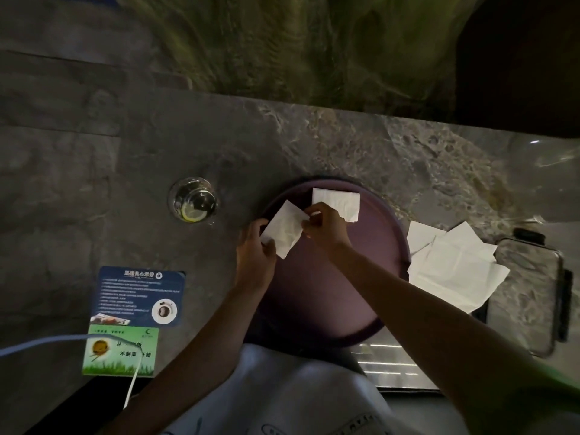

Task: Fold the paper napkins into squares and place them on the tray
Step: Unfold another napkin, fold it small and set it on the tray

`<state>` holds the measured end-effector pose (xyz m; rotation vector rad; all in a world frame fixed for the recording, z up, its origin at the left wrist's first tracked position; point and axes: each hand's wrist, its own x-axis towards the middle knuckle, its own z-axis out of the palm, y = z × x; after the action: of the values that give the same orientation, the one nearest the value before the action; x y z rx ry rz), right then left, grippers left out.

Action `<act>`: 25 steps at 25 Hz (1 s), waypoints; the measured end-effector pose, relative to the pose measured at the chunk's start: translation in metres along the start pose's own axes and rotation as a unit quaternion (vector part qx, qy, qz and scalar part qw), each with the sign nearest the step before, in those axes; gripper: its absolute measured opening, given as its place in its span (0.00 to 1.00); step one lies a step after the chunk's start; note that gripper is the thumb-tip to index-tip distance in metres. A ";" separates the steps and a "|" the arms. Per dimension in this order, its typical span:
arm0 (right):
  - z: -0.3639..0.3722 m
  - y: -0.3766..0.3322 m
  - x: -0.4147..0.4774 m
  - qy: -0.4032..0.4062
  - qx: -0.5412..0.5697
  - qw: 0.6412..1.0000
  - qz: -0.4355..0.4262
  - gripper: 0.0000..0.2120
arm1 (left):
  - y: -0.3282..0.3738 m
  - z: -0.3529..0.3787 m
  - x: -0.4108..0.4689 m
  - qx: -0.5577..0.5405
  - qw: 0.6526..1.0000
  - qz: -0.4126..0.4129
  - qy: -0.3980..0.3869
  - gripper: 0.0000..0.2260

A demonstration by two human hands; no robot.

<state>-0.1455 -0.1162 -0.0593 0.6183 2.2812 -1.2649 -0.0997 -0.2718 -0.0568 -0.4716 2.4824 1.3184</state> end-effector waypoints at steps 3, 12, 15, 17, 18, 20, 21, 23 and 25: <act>0.008 0.003 0.001 0.004 -0.014 1.000 -0.016 0.12 | 0.001 0.003 -0.007 0.038 0.999 0.012 -0.013 0.20; 0.003 0.012 -0.016 0.011 0.016 1.000 -0.012 0.15 | -0.008 0.014 -0.020 0.259 0.961 0.040 -0.084 0.27; -0.010 0.021 -0.029 0.006 0.008 1.000 0.011 0.17 | -0.005 0.015 -0.020 0.256 0.962 0.029 -0.089 0.29; -0.019 0.029 -0.039 -0.001 0.005 1.000 0.024 0.17 | -0.004 0.015 -0.020 0.260 0.960 0.021 -0.099 0.31; -0.024 0.033 -0.046 -0.001 0.008 1.000 0.029 0.17 | -0.003 0.015 -0.021 0.262 0.959 0.022 -0.108 0.31; -0.035 0.041 -0.061 0.010 0.020 0.999 0.030 0.15 | -0.001 0.014 -0.024 0.275 0.952 0.029 -0.128 0.31; -0.039 0.043 -0.065 0.018 0.021 0.999 0.022 0.14 | -0.002 0.013 -0.023 0.286 0.948 0.029 -0.134 0.32; -0.049 0.048 -0.077 0.042 0.016 0.999 0.013 0.13 | 0.000 0.011 -0.024 0.298 0.944 0.031 -0.138 0.32; -0.061 0.057 -0.088 0.067 0.030 0.997 0.019 0.11 | 0.004 0.014 -0.030 0.279 0.949 0.039 -0.141 0.31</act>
<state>-0.0526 -0.0507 -0.0169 0.7858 2.3347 -1.3133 -0.0728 -0.2538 -0.0491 -0.0455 2.4881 0.5941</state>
